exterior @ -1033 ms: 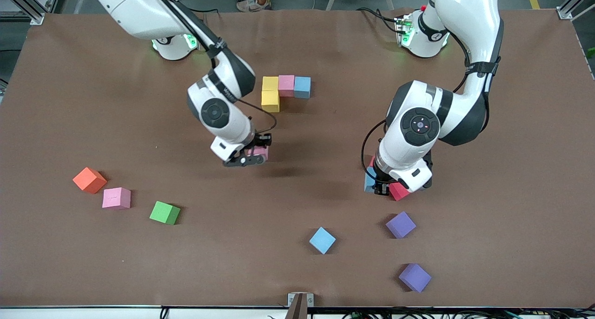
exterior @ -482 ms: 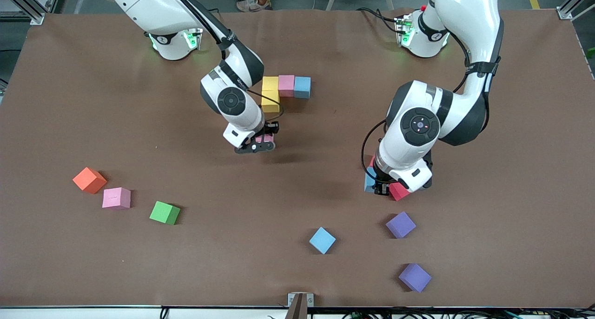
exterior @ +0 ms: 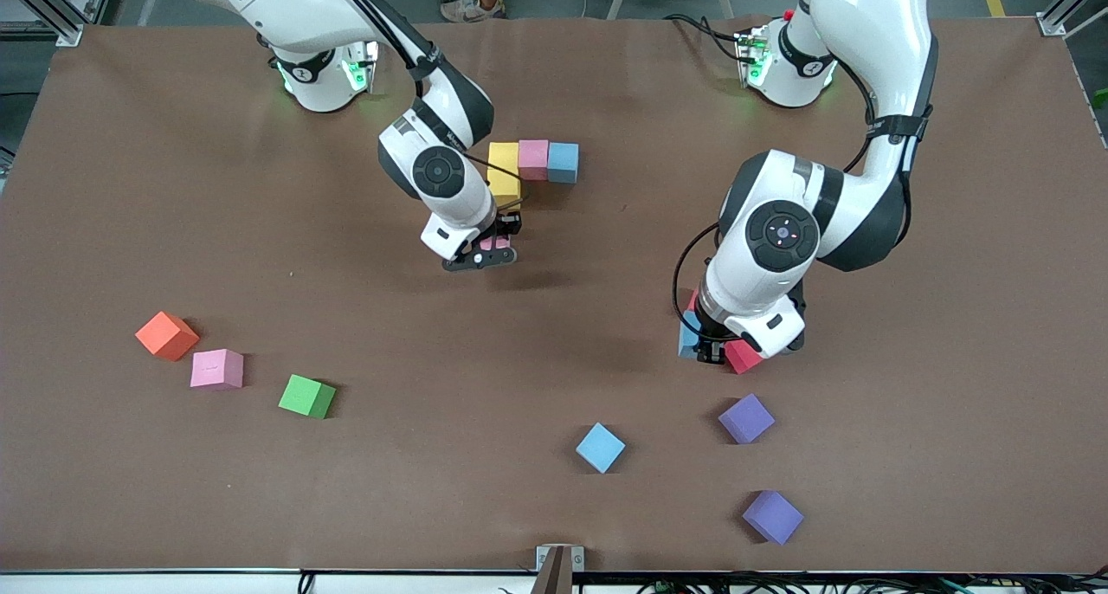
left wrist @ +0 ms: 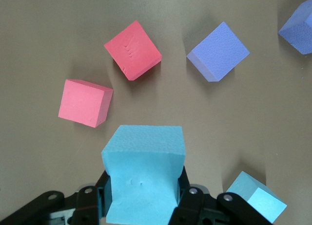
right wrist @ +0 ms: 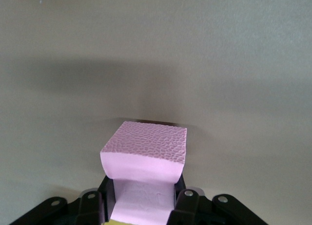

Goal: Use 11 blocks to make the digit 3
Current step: 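Lower the pink block below the second yellow block with the right gripper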

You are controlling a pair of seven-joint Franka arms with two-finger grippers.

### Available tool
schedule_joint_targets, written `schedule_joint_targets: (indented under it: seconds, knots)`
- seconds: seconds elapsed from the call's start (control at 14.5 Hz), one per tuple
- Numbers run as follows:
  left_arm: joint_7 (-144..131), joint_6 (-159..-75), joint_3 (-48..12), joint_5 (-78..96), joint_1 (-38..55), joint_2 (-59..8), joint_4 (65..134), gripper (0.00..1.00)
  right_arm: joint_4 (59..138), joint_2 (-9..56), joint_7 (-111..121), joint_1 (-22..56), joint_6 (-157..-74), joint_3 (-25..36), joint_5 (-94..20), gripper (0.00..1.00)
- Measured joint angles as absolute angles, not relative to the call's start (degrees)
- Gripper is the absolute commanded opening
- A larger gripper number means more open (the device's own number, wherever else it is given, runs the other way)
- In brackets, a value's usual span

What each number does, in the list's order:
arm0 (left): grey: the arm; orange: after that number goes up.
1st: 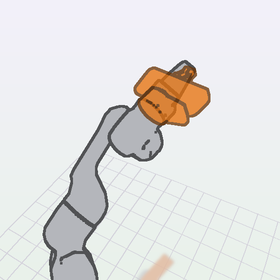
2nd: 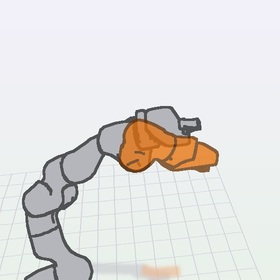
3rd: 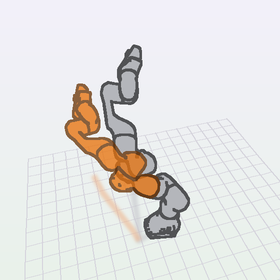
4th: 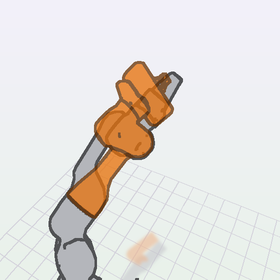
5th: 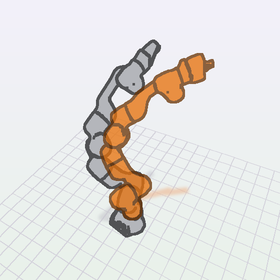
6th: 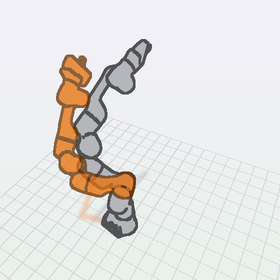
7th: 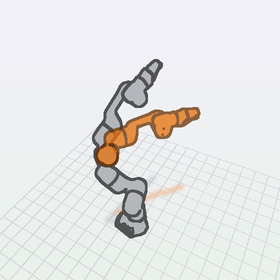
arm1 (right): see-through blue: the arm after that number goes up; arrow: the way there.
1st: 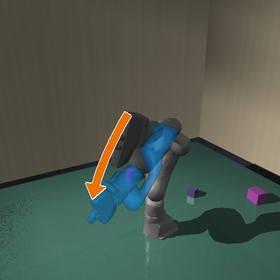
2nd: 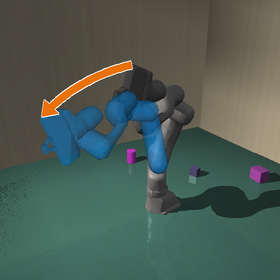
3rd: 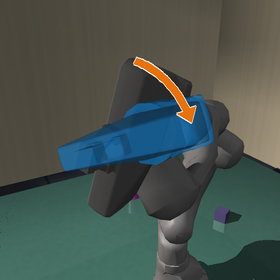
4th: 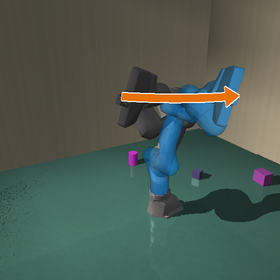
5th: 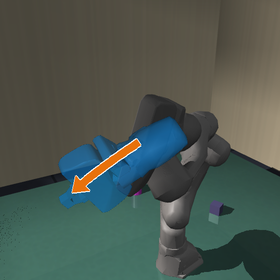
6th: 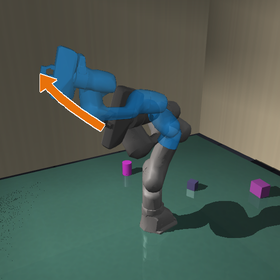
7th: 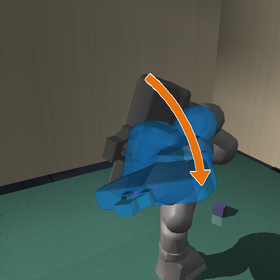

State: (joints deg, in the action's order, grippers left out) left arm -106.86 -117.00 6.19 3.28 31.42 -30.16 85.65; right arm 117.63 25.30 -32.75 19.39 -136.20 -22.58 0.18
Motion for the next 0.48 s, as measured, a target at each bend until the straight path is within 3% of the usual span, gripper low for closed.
schedule_joint_targets:
  seconds: [0.48]
  knots:
    - [-106.9, -117.0, 6.2, 3.3, 31.4, -30.2, 85.7, 0.17, 119.9, 24.5, -32.7, 19.4, -138.8, -22.8, -2.4, 0.43]
